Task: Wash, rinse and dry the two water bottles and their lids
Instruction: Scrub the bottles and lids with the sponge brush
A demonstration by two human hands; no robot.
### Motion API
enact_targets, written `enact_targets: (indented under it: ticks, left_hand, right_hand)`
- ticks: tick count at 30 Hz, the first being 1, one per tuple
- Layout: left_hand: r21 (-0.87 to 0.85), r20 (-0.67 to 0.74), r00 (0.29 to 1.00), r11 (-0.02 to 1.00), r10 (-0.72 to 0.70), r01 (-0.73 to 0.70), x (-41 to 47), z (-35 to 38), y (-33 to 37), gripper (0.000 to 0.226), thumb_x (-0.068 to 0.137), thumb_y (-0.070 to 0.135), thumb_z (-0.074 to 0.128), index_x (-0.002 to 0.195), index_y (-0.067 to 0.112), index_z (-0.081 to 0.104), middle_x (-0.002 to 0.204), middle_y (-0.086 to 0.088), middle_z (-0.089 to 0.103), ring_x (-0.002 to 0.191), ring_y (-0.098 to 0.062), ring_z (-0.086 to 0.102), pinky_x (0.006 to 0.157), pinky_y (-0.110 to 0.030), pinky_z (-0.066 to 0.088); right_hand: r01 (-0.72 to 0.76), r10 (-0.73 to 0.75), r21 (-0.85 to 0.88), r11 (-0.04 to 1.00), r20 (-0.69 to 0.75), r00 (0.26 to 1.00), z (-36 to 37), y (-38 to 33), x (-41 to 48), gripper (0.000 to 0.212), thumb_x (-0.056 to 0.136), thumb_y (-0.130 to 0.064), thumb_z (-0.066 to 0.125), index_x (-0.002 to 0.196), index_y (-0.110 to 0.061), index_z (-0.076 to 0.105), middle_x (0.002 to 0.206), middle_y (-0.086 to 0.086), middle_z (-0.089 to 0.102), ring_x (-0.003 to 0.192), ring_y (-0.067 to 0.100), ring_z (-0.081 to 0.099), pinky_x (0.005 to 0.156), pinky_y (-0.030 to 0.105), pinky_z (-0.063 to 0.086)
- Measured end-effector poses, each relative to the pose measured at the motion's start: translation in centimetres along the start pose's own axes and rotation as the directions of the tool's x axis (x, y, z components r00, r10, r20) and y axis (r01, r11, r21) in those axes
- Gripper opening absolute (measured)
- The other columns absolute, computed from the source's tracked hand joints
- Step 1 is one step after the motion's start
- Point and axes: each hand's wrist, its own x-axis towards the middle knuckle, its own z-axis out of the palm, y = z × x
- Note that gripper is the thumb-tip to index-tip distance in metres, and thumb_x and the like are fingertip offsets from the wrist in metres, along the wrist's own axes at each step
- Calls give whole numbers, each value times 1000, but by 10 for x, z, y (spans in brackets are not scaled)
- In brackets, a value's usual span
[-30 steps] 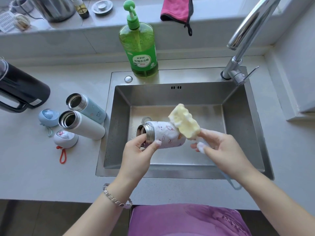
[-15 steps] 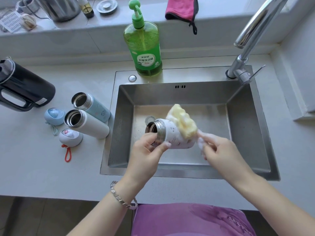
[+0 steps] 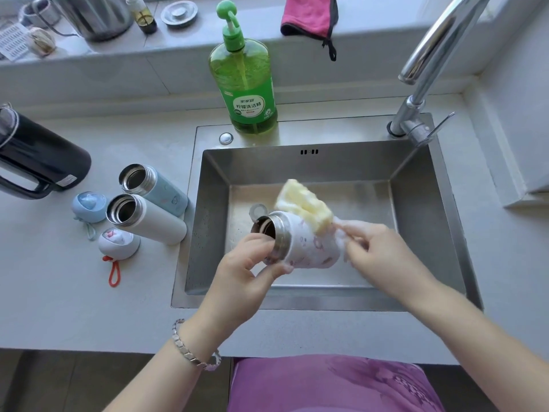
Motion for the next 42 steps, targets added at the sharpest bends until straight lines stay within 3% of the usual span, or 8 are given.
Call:
enact_targets:
  ticks: [2, 6, 10, 25, 28, 32, 35, 42]
  left_hand:
    - [89, 40, 997, 994, 60, -63, 1, -2, -2, 25, 77, 26, 62, 67, 4, 59, 73, 3, 56, 84, -9, 51, 74, -17, 41]
    - [235, 93, 964, 936, 248, -263, 1, -10, -5, 18, 82, 18, 61, 71, 19, 47, 74, 22, 42, 88, 2, 46, 78, -11, 36]
    - [296, 155, 915, 866, 373, -403, 5, -16, -5, 20, 84, 14, 59, 79, 26, 43, 81, 17, 41, 91, 5, 41, 83, -10, 35]
    - [289, 150, 913, 866, 379, -407, 1, -13, -6, 15, 85, 14, 58, 81, 22, 46, 82, 21, 38, 90, 0, 43, 83, -12, 36]
    - [293, 103, 923, 876, 371, -384, 0, -12, -4, 15, 85, 15, 57, 77, 22, 46, 84, 25, 36, 90, 2, 44, 82, -12, 36]
    - [244, 2, 958, 928, 288, -280, 3, -10, -3, 13, 81, 16, 61, 70, 9, 59, 79, 16, 50, 91, 5, 48, 82, -11, 37]
    - [178, 33, 959, 942, 283, -284, 6, -5, -1, 7, 79, 15, 63, 74, 10, 63, 81, 14, 56, 91, 2, 51, 82, -13, 39]
    - [234, 203, 939, 918, 277, -321, 14, -7, -1, 23, 81, 19, 63, 70, -1, 67, 74, -4, 64, 87, -10, 53, 81, -16, 42]
  right_hand:
    - [83, -86, 32, 996, 84, 993, 3, -14, -8, 25, 94, -12, 49, 104, -25, 67, 48, -28, 51, 45, 3, 40, 49, 11, 31]
    - [-17, 23, -67, 998, 78, 997, -12, -2, 2, 29, 95, -20, 47, 108, -36, 66, 51, -8, 45, 51, 9, 37, 50, 19, 29]
    - [34, -40, 49, 998, 117, 992, -13, -10, -5, 31, 94, -19, 47, 100, -45, 62, 54, -3, 40, 46, 8, 30, 47, 20, 26]
    - [-22, -2, 168, 985, 142, 990, -9, -7, -10, 29, 95, -16, 47, 102, -41, 61, 53, -2, 39, 39, 4, 33, 42, 12, 26]
    - [-122, 119, 62, 991, 48, 992, -11, 19, -6, 28, 96, -18, 46, 114, -31, 62, 55, 1, 45, 35, 2, 36, 41, 10, 28]
    - [-394, 389, 412, 822, 100, 916, 1, 34, -3, 29, 97, -30, 44, 121, -20, 58, 84, 12, 66, 30, 4, 25, 34, 15, 21]
    - [-422, 317, 669, 612, 281, 906, 6, 27, 1, 42, 83, -54, 42, 112, -29, 58, 85, 4, 67, 35, 4, 20, 38, 14, 17]
    - [-473, 272, 731, 491, 387, 881, 1, 27, 6, 28, 74, -53, 59, 95, -35, 66, 70, -10, 57, 37, 5, 19, 42, 18, 12]
